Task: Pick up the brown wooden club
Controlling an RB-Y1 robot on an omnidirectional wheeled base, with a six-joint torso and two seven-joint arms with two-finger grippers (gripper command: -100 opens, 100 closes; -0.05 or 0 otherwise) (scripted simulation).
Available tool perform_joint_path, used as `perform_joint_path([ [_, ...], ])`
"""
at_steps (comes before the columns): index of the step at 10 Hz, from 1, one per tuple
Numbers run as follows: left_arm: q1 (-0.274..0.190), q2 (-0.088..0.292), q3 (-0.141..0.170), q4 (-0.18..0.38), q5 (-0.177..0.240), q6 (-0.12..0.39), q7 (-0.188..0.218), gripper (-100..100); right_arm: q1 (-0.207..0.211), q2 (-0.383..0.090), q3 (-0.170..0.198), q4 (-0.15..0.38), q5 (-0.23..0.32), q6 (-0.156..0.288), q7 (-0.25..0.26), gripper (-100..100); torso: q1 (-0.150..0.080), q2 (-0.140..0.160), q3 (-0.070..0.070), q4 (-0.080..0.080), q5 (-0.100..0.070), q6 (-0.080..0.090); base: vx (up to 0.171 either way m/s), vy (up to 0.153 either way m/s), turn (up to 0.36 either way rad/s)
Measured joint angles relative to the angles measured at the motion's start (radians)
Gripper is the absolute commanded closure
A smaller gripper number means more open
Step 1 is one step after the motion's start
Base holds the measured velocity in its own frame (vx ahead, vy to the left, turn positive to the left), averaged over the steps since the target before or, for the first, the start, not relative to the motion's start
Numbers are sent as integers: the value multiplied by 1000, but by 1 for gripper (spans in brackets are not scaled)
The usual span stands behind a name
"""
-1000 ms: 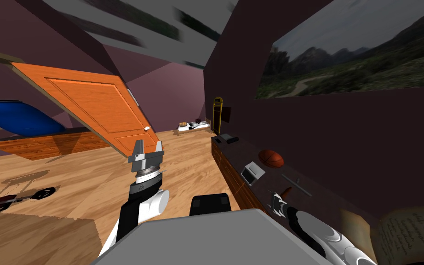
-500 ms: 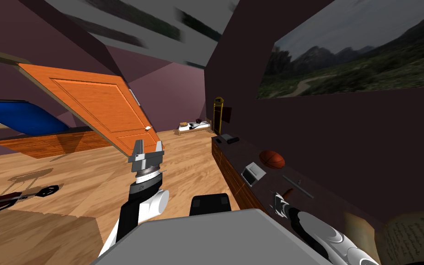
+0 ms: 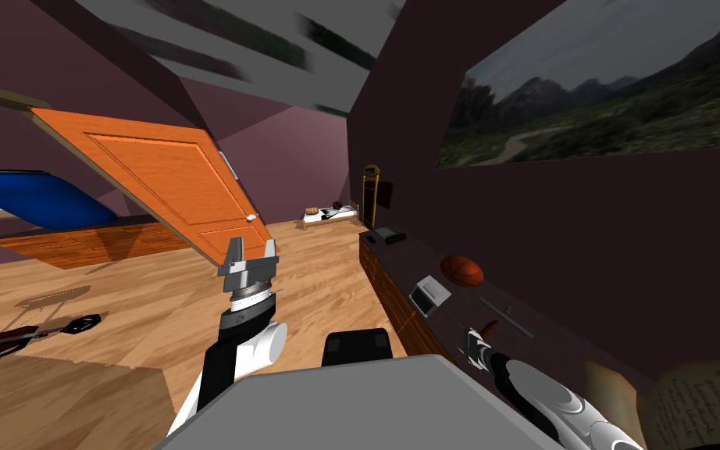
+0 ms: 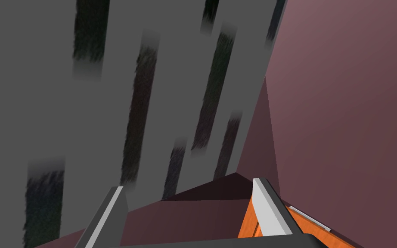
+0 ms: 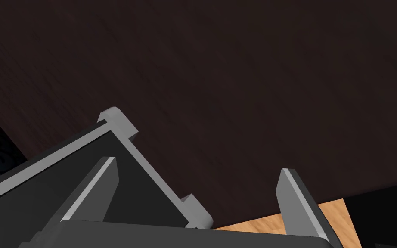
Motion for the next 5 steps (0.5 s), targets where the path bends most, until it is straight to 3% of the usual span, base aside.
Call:
perform_joint_path([
  [5, 0, 0, 0, 0, 0, 0, 0, 0, 1, -7, 8, 13, 16, 2, 12, -100, -1, -1, -1, 0, 0, 0, 8, -20, 33],
])
